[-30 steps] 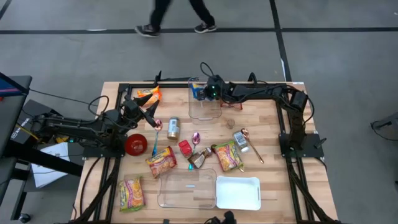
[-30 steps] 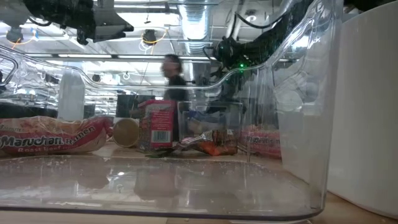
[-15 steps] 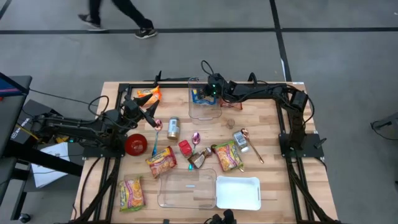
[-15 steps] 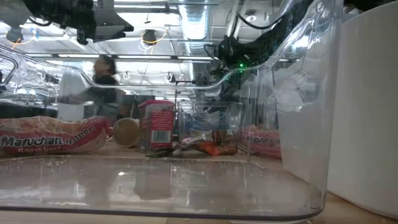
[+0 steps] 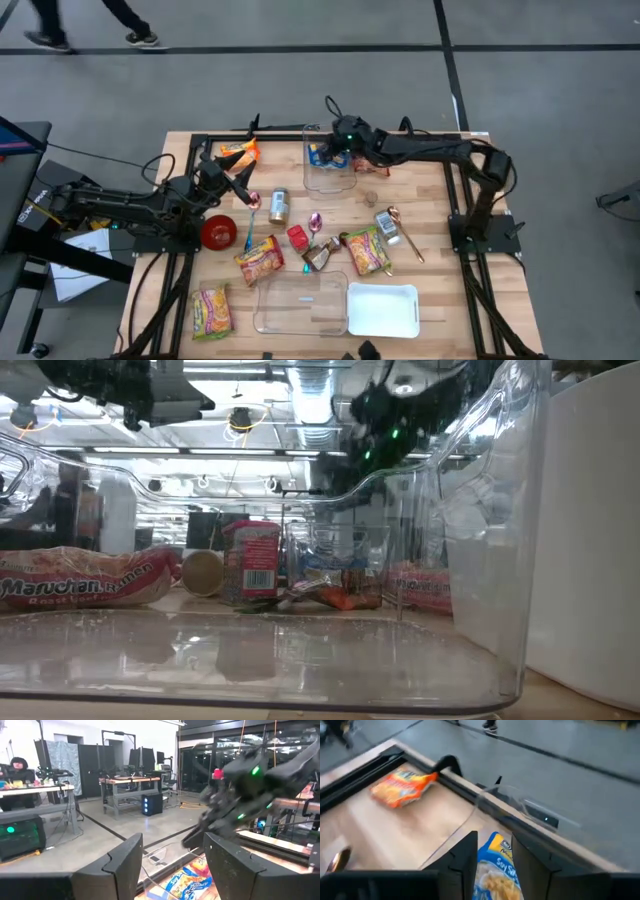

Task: Pick & Place Food Item
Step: Put the orange noodle pack into the top transparent bin

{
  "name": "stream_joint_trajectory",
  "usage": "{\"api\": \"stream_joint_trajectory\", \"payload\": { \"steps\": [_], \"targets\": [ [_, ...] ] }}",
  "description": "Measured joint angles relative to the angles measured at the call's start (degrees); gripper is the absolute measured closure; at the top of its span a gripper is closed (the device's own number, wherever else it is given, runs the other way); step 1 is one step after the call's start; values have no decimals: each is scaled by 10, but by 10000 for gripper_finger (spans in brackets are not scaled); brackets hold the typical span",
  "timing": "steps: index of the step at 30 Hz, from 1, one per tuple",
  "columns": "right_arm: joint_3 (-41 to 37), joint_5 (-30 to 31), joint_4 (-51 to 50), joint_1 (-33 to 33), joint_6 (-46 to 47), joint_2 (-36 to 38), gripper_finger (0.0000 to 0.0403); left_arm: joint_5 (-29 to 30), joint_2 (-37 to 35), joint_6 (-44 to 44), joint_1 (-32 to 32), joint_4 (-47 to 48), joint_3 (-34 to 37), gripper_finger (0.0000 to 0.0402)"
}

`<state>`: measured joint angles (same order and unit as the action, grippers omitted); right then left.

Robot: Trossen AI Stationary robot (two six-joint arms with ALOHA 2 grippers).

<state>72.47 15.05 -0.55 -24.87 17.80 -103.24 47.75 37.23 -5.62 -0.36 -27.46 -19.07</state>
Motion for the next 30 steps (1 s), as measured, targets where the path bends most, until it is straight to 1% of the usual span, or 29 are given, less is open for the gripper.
{"api": "stream_joint_trajectory", "payload": {
  "steps": [4,6,9,13,15,18,22,24,26,30],
  "targets": [
    [-2,5,-73,13,-81,65,289,0,0,-26,0,1,0,198],
    [-18,22,-105,16,-114,101,289,0,0,-44,0,5,0,198],
    [-62,44,-158,15,-137,166,289,0,0,-81,0,5,0,198],
    [-150,44,-177,6,-150,270,289,0,0,-121,0,31,0,198],
    [-198,29,-172,4,-153,328,289,0,0,-134,0,36,0,198],
    [-255,-33,-165,-6,-154,417,289,0,0,-162,0,27,0,198],
    [-309,-104,-155,-15,-163,528,289,0,0,-190,3,-16,-1,198],
    [-327,-120,-141,-17,-168,574,289,0,0,-199,10,-21,-11,198],
    [-344,-122,-137,-16,-169,616,289,0,0,-211,20,-22,-30,198],
    [-369,-121,-123,-20,-169,669,289,0,0,-226,36,-1,-68,198]
  ]
}}
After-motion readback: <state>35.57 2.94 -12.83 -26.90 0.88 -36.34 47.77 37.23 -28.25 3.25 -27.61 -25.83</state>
